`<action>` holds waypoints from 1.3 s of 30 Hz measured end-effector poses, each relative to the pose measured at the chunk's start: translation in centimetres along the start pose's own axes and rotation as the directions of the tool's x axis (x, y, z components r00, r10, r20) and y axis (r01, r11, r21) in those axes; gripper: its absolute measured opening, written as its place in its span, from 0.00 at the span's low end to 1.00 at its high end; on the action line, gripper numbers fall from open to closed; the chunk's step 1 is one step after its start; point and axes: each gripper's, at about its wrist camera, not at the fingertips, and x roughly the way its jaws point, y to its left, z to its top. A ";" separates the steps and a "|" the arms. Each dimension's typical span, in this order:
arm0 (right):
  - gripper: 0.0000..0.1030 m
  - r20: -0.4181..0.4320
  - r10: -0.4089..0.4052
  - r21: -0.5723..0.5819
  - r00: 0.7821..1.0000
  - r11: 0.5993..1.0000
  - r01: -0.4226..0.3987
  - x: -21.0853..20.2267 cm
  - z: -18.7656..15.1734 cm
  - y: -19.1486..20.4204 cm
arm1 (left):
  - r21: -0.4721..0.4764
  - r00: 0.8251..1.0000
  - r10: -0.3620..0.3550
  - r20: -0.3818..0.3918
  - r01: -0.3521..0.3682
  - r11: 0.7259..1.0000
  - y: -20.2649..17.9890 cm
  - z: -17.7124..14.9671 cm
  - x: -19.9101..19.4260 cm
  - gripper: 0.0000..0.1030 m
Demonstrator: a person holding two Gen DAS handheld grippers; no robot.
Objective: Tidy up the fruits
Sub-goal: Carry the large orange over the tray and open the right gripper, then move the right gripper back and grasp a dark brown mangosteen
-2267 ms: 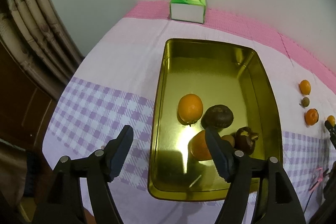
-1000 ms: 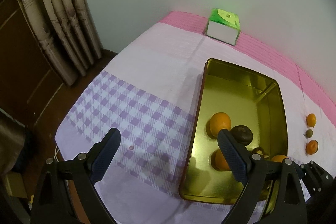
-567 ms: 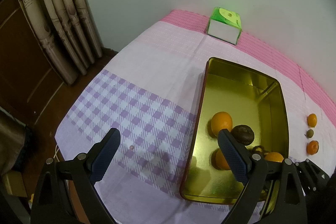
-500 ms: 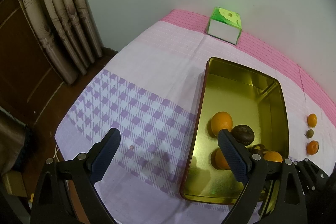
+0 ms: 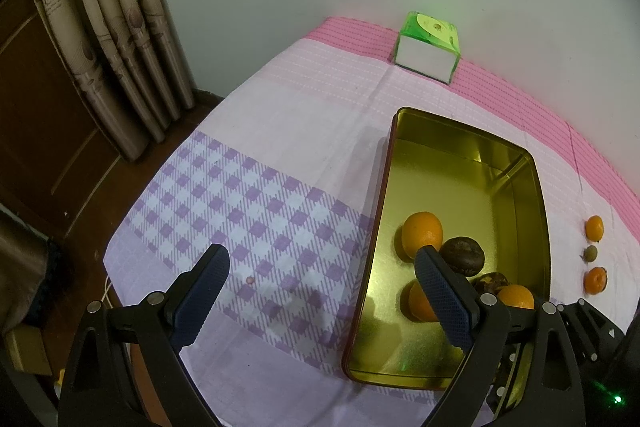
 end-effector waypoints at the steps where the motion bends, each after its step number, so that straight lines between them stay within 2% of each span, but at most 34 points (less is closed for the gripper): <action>1: 0.35 0.000 0.002 0.000 1.000 1.000 -0.002 0.0 0.0 0.0 | -0.001 1.000 0.000 0.001 0.000 1.000 0.0 0.0 0.0 0.91; 12: 0.37 0.014 0.015 0.027 1.000 1.000 -0.015 -0.6 0.1 -0.6 | 0.009 1.000 0.000 0.001 0.000 1.000 -0.3 -0.3 0.2 0.91; 23: 0.38 0.071 0.016 0.099 0.997 0.995 -0.023 -3.2 0.0 -2.8 | 0.023 1.000 0.001 0.005 -0.001 1.000 -0.7 -0.3 0.1 0.91; 32: 0.39 0.095 -0.077 0.204 0.992 0.977 0.057 -5.8 -1.9 -8.4 | 0.034 1.000 0.004 0.007 -0.005 0.999 -0.8 -0.3 0.0 0.91; 39: 0.39 0.046 -0.205 0.322 0.978 0.930 0.180 -7.5 -5.7 -15.3 | 0.050 1.000 0.003 0.009 -0.004 0.999 -1.1 -0.3 0.0 0.91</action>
